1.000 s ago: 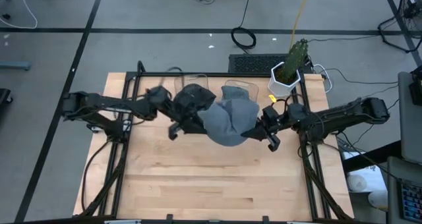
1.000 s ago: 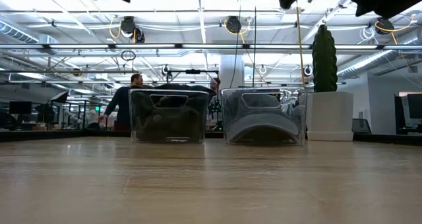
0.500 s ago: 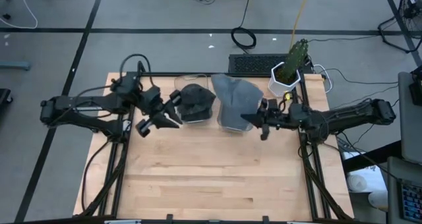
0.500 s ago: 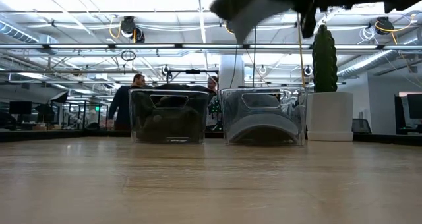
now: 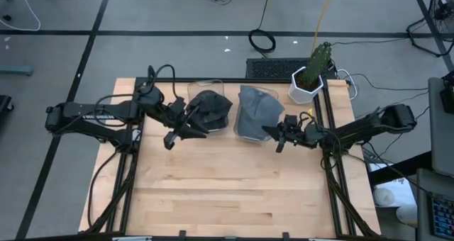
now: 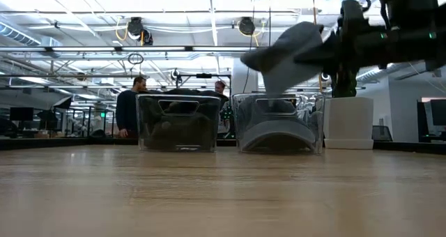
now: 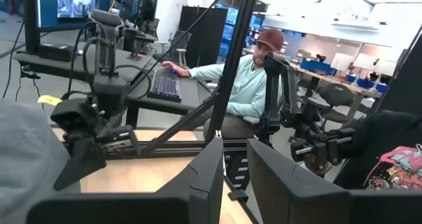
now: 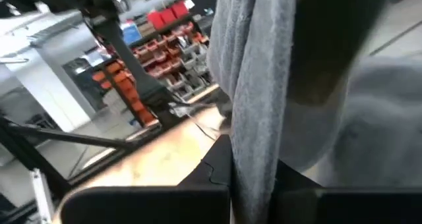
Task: Pick & Place hat
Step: Put the gray cap into the right transparent bin
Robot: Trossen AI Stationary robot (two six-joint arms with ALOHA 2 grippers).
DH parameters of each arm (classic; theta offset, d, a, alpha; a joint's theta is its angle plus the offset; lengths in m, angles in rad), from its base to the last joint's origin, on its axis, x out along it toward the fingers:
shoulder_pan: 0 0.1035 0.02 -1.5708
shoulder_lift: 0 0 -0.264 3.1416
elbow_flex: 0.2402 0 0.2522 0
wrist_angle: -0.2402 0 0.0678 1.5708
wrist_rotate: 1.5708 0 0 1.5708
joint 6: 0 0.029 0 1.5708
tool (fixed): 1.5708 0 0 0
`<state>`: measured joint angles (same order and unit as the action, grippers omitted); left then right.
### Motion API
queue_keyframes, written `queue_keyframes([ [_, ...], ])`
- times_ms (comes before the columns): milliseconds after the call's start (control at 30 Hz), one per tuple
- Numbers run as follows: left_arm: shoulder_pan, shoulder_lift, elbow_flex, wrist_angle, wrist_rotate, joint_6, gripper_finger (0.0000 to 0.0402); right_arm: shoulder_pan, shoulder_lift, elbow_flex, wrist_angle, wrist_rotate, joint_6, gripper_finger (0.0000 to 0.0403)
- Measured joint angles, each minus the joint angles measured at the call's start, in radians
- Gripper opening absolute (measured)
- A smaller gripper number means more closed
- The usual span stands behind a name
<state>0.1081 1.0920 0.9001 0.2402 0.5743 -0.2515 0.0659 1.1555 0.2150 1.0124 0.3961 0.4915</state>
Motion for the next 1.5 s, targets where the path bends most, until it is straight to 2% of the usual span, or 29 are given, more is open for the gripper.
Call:
queue_keyframes([
  [167, 0.0, 0.0, 0.0, 0.007, 0.0, 0.005, 0.0076, -0.001, 0.095, -0.022, 0.101, -0.002, -0.011, 0.0],
  [300, -0.001, 0.0, 0.0, 0.019, -0.001, 0.003, 0.0076, -0.007, 0.188, 0.034, 0.09, -0.007, -0.055, 0.0],
  [433, -0.004, 0.0, 0.0, 0.02, -0.029, -0.001, 0.0076, -0.019, 0.255, 0.098, 0.097, -0.058, -0.097, 0.0],
  [567, -0.005, 0.0, 0.0, 0.019, -0.052, -0.023, 0.0076, -0.02, 0.264, 0.106, 0.062, -0.003, -0.111, 0.0],
  [733, -0.005, 0.0, 0.0, 0.018, -0.052, -0.045, 0.0076, -0.017, 0.234, 0.107, -0.081, 0.045, -0.123, 0.001],
  [900, -0.004, 0.0, 0.0, 0.018, -0.052, -0.045, 0.0076, -0.018, 0.223, 0.108, -0.147, 0.043, -0.166, 0.002],
  [1033, -0.004, 0.0, 0.0, 0.015, -0.052, -0.042, 0.0076, -0.018, 0.198, 0.105, -0.168, 0.055, -0.197, 0.0067],
  [1300, -0.004, 0.001, 0.0, 0.014, -0.052, -0.044, 0.0076, -0.018, 0.064, 0.104, -0.238, 0.072, -0.238, 0.0202],
  [1400, -0.004, 0.001, 0.0, 0.008, -0.052, -0.044, 0.0076, -0.016, -0.006, 0.105, -0.276, 0.136, -0.289, 0.0227],
  [1500, -0.004, 0.001, 0.0, 0.008, -0.052, -0.045, 0.0076, -0.016, -0.083, 0.104, -0.335, 0.232, -0.347, 0.023],
])
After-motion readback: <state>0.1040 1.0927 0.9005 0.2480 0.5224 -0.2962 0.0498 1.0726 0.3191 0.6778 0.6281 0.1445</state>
